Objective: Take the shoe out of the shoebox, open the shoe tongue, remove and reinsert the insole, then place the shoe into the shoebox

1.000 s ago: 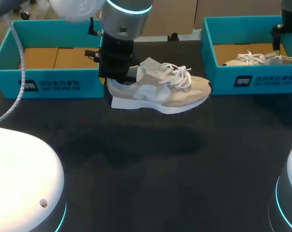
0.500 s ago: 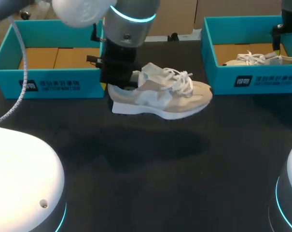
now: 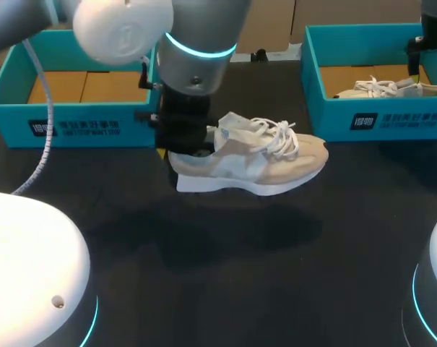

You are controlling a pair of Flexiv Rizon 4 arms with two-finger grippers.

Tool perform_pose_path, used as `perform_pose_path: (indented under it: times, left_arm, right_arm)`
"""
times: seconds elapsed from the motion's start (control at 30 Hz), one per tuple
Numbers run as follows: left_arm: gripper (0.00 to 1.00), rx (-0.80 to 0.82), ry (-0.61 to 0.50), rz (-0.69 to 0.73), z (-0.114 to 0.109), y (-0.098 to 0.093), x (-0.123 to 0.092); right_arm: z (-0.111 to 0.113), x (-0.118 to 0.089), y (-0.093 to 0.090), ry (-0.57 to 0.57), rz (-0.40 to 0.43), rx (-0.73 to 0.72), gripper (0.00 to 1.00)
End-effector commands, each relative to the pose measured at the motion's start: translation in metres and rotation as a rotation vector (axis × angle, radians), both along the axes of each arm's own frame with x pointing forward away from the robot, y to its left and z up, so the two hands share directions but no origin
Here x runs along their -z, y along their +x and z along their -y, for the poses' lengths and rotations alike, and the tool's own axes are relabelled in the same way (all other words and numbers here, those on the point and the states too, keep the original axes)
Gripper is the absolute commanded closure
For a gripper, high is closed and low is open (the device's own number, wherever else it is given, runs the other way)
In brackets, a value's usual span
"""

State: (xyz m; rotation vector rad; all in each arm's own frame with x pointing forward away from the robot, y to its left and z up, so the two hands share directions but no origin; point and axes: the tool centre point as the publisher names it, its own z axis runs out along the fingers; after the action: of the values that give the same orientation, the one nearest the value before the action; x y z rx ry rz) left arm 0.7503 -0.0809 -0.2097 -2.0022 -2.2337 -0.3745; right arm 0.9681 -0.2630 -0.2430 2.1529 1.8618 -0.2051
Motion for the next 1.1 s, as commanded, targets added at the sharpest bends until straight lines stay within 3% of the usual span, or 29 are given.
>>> perform_pose_path:
  times: [0.03, 0.37, 0.73, 1.1]
  left_arm:
    - [1.00, -0.005, 0.008, 0.023, 0.005, -0.011, 0.011]
    - [1.00, -0.047, -0.033, -0.017, 0.009, -0.023, 0.052]
    - [1.00, -0.090, 0.001, -0.068, 0.004, -0.030, 0.100]
    - [1.00, -0.084, 0.015, -0.060, 0.003, -0.029, 0.127]
  right_arm:
    - [0.000, 0.000, -0.001, -0.001, 0.002, 0.000, 0.00]
    - [0.000, 0.000, -0.001, -0.001, 0.002, 0.000, 0.00]
    - [0.000, 0.000, -0.001, -0.001, 0.002, 0.000, 0.00]
    - [0.000, 0.000, -0.001, -0.001, 0.002, 0.000, 0.00]
